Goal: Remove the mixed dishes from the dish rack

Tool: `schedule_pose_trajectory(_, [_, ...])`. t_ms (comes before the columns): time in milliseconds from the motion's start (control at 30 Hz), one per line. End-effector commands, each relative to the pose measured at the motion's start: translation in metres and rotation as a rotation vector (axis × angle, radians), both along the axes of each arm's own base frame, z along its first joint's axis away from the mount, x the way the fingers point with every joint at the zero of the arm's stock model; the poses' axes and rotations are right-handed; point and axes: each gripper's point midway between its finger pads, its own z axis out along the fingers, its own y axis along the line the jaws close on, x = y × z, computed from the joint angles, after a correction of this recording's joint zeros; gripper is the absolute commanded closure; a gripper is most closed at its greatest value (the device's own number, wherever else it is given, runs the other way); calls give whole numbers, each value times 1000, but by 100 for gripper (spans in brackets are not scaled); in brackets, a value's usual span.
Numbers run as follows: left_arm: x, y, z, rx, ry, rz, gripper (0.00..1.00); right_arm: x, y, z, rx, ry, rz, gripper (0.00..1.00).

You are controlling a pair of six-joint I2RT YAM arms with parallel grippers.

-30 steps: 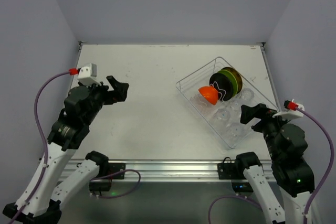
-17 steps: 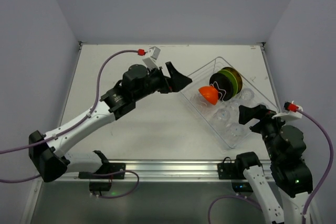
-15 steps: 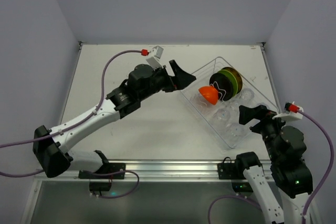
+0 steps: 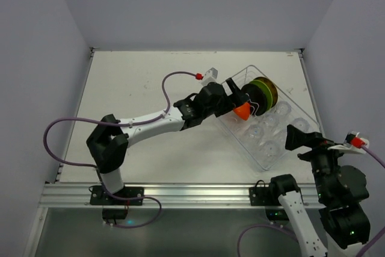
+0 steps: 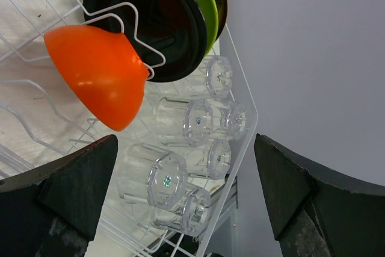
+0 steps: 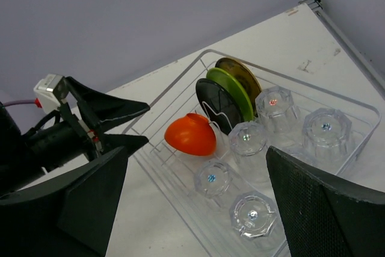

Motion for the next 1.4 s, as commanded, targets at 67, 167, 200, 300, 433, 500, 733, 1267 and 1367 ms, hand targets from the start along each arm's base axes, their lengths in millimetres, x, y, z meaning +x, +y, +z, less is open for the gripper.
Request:
schedule_pose_trajectory(67, [15, -13, 9, -53, 16, 83, 0, -12, -1, 11, -68, -15, 27, 1])
schedule_pose_trajectory(167, [18, -15, -9, 1, 75, 108, 0, -18, -7, 13, -86, -40, 4, 1])
schedule_pose_trajectory(200, [19, -14, -12, 15, 87, 116, 0, -19, -9, 14, -91, -45, -4, 1])
schedule_pose_trajectory(300, [19, -16, -20, 52, 130, 152, 0, -24, -11, 17, -103, -65, -10, 1])
schedule_pose_trajectory(433, [19, -15, -42, 129, 189, 200, 0, -23, -5, 18, -105, -77, 23, 1])
schedule_pose_trajectory(500, [21, -15, -41, 139, 195, 215, 0, -22, -1, 18, -111, -69, 45, 1])
schedule_pose_trajectory(733, [25, -21, -54, 133, 216, 237, 0, -24, 4, 21, -112, -81, 76, 1])
schedule_pose_trajectory(1267, [44, -34, -62, -3, 144, 211, 0, -21, 21, 24, -113, -63, 175, 1])
schedule_pose_trajectory(1367, [45, -30, -63, -23, 137, 216, 0, -19, 25, 24, -113, -58, 192, 1])
